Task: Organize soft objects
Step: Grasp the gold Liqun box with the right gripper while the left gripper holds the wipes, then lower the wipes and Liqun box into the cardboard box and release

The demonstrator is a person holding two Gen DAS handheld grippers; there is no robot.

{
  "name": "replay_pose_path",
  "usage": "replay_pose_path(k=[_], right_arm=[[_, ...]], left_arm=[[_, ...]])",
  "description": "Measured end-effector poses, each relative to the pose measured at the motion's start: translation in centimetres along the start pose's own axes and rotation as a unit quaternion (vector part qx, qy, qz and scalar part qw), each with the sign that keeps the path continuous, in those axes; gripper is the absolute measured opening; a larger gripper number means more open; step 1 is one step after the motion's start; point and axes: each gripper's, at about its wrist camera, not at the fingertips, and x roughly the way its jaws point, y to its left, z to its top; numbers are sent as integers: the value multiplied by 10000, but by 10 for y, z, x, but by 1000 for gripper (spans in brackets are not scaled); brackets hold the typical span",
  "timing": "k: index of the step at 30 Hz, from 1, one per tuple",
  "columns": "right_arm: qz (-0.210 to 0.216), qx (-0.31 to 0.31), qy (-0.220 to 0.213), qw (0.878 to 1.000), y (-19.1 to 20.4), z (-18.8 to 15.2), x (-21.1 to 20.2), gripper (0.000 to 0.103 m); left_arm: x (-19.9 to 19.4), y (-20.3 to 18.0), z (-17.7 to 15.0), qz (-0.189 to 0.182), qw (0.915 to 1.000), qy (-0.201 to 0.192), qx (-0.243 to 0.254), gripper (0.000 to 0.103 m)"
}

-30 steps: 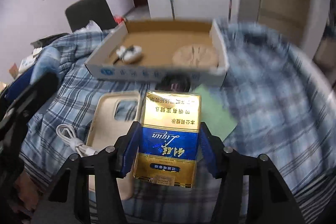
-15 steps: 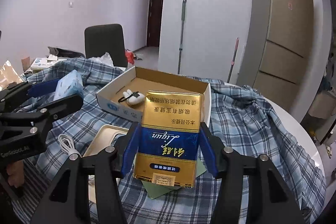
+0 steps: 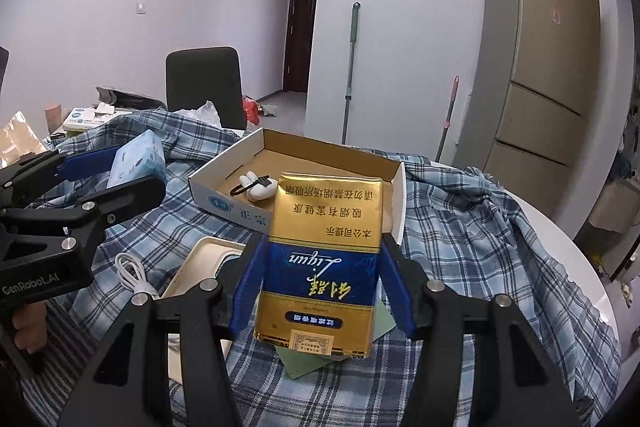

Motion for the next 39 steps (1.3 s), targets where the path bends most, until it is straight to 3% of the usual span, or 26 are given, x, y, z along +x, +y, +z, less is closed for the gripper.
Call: replay_pose_path(k=[10, 14, 20, 25, 30, 32, 36, 39], right_arm=[[-61, 156, -127, 9998, -3, 2, -9, 55], [-34, 196, -341, 9992, -4, 11, -24, 55], [108, 454, -575, 9973, -14, 46, -47, 55], [-103, 335, -943, 9949, -21, 82, -52, 55], [-377, 739, -1050, 9910, -30, 131, -38, 55], [-279, 894, -1132, 9891, -35, 149, -31, 55], [-498, 1116, -1362, 9831, -46, 173, -21, 55], [-581, 1273, -1249, 9823, -54, 175, -4, 56]], left_arm=[[-14, 0, 3, 121, 9998, -178, -46, 70], [-28, -2, 15, -43, 9997, -223, -100, 70], [-40, 2, 45, 107, 9994, -330, -48, 70], [-42, 14, 87, 169, 9983, -486, -283, 70], [-45, 7, 135, 346, 9943, -976, -248, 70], [-43, 7, 156, 295, 9933, -1060, -361, 70], [-35, 9, 183, 230, 9905, -1242, -549, 70], [-22, 13, 193, 338, 9927, -1058, -472, 70]])
